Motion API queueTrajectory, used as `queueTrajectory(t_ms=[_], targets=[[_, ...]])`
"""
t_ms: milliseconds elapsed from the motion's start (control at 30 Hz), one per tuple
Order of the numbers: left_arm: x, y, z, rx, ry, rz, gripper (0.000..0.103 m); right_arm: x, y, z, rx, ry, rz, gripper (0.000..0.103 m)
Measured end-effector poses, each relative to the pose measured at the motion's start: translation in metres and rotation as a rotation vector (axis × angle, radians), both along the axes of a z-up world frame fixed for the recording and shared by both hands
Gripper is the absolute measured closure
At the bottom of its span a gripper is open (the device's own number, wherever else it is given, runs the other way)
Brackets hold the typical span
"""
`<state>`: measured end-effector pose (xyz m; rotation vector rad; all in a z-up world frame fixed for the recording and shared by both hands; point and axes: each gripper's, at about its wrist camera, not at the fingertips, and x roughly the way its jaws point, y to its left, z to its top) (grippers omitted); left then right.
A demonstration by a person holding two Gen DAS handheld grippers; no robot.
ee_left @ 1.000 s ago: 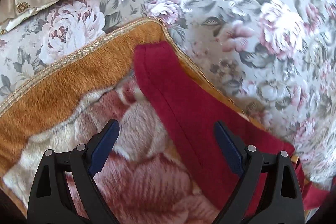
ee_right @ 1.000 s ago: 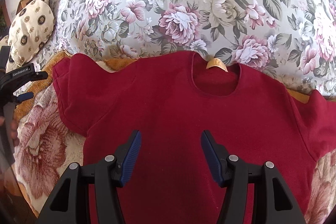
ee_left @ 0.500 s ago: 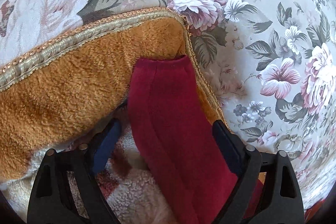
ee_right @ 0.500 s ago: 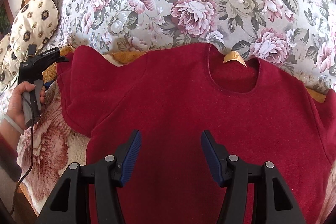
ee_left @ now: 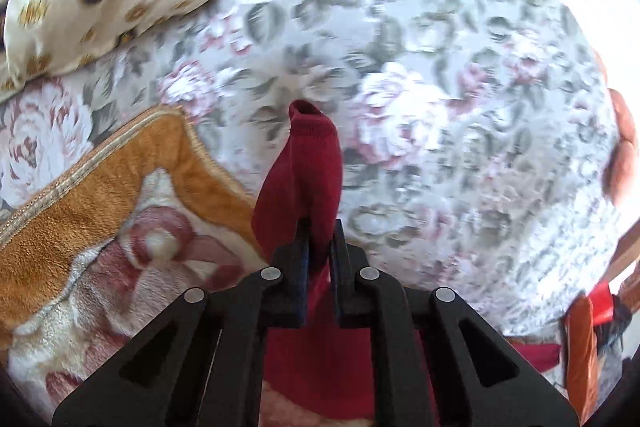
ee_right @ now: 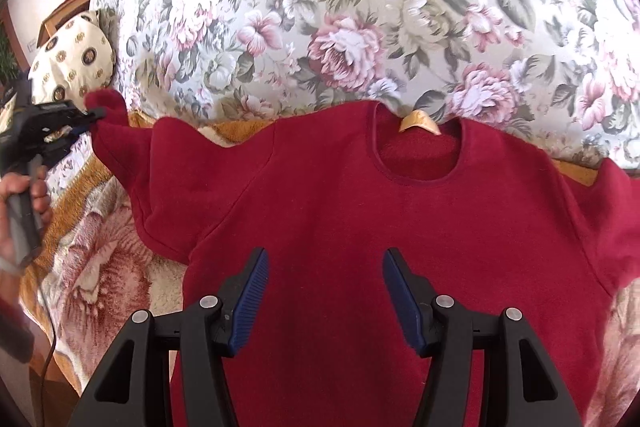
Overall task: Fold small clothes
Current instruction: 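Grasp the sleeve cuff with the left gripper and fold it across the body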
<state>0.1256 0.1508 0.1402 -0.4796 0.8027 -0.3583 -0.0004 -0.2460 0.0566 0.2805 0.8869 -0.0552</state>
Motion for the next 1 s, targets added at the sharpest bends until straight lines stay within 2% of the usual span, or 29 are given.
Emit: queueTrajectory(t_ms=[133, 267, 367, 500, 567, 633, 700, 800, 900, 967, 1000], targets=[[-0.038, -0.071, 0.049, 0.003, -0.080, -0.170, 0.097, -0.016, -0.026, 0.016, 0.019, -0.026, -0.060, 0.046], [-0.076, -0.161, 0.058, -0.014, -0.094, -0.347, 0.097, -0.035, -0.062, 0.028, 0.023, -0.034, -0.135, 0.046], [-0.102, -0.226, 0.029, 0.000, -0.053, -0.447, 0.097, -0.051, -0.090, 0.027, 0.026, -0.039, -0.197, 0.046], [-0.114, -0.293, -0.041, 0.032, 0.073, -0.508, 0.097, -0.071, -0.130, 0.015, 0.028, -0.024, -0.289, 0.046], [-0.117, -0.323, -0.078, 0.069, 0.123, -0.541, 0.097, -0.078, -0.149, 0.007, 0.036, -0.003, -0.328, 0.046], [-0.123, -0.345, -0.100, 0.122, 0.153, -0.565, 0.097, -0.082, -0.162, 0.003, 0.067, 0.006, -0.347, 0.046], [-0.129, -0.358, -0.108, 0.175, 0.161, -0.582, 0.096, -0.085, -0.173, -0.001, 0.112, 0.001, -0.353, 0.046], [-0.144, -0.356, -0.089, 0.220, 0.144, -0.625, 0.095, -0.081, -0.180, -0.008, 0.172, 0.013, -0.338, 0.046], [-0.157, -0.332, -0.058, 0.269, 0.090, -0.607, 0.077, -0.069, -0.180, -0.016, 0.217, 0.040, -0.307, 0.046], [-0.165, -0.307, -0.042, 0.253, 0.049, -0.566, 0.050, -0.062, -0.178, -0.019, 0.245, 0.046, -0.289, 0.046], [-0.169, -0.289, -0.035, 0.245, 0.031, -0.528, 0.044, -0.060, -0.178, -0.020, 0.273, 0.040, -0.283, 0.046]])
